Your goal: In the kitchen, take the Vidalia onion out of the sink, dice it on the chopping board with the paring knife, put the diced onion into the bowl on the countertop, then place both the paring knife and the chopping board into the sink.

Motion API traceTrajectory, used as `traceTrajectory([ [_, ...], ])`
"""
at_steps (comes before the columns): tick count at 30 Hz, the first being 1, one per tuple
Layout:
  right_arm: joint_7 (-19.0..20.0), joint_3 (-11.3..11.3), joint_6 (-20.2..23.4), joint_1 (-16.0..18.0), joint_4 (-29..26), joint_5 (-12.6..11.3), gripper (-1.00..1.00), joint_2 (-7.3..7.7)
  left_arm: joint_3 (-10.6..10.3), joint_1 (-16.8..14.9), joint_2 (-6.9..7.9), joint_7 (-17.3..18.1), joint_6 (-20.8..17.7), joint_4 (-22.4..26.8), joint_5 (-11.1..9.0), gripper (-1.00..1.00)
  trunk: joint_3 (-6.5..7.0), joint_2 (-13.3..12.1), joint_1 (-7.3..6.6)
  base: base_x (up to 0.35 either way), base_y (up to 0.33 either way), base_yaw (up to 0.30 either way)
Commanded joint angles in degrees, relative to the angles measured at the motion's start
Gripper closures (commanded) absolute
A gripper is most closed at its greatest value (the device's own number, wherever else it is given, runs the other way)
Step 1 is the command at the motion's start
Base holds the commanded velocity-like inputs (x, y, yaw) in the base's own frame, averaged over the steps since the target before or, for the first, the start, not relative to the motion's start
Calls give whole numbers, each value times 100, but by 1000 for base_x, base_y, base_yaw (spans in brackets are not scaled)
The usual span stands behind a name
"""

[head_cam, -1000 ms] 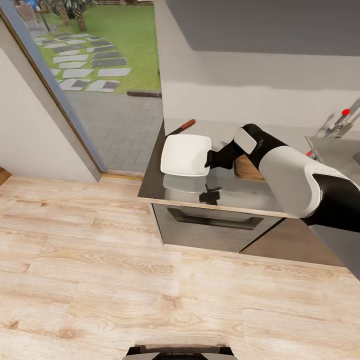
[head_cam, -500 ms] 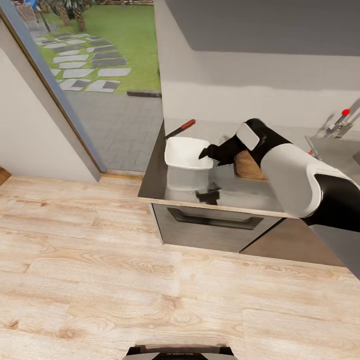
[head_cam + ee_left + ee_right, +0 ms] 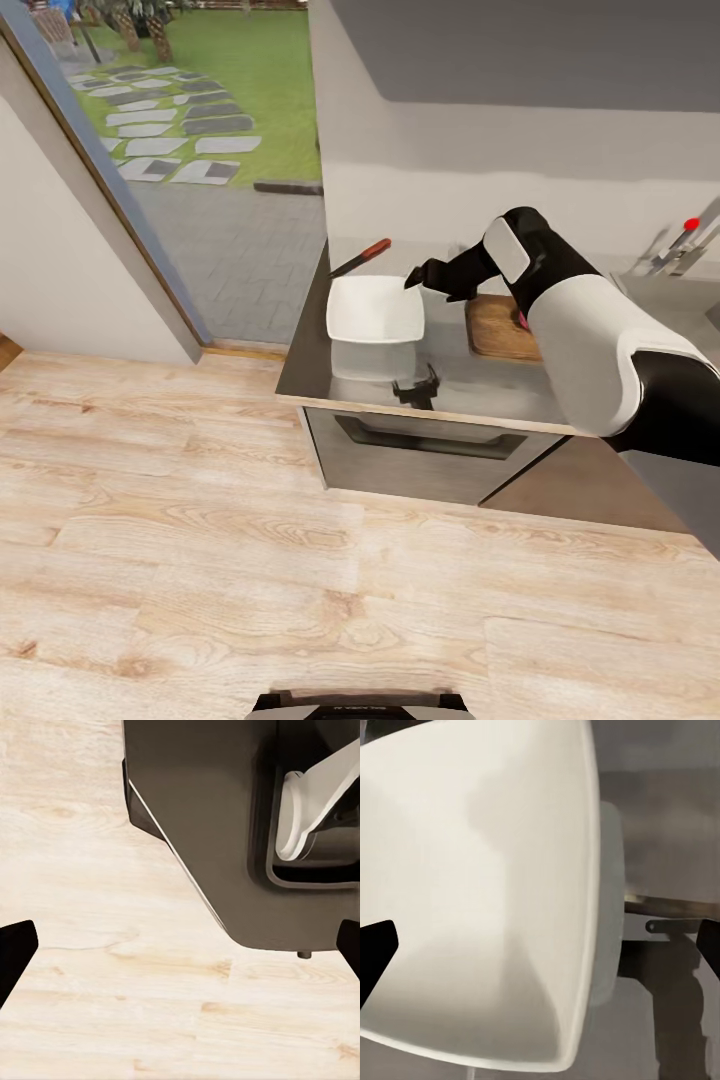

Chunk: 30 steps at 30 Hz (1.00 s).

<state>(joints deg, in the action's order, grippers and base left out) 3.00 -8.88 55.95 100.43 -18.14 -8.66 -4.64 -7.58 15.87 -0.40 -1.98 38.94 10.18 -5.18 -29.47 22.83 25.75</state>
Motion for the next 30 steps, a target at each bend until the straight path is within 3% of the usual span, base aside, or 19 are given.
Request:
traceTrajectory([
  [1,8,-26,21,3,-5,13,-100,-2,-51,4,1,-21,8,11,-53,-100,-7,9,3,0,0,0],
  [9,8,-18,21,3,-14,24,-100,6,-51,4,-2,-20,7,10,-53,-100,-7,9,3,-41,0,0],
  [25,12,0,12,3,-14,146,-100,14,-51,4,-4,-17,8,-27,-35,-100,-7,9,3,-308,0,0],
  [28,21,2,-52,3,-14,154,-100,77,-51,4,-4,-20,8,-8,-29,-100,-7,9,3,-108,0,0],
  [30,27,21,-417,1,-14,229,-100,184,-51,10,-8,-21,8,-8,-27,-100,-7,9,3,-30,0,0],
])
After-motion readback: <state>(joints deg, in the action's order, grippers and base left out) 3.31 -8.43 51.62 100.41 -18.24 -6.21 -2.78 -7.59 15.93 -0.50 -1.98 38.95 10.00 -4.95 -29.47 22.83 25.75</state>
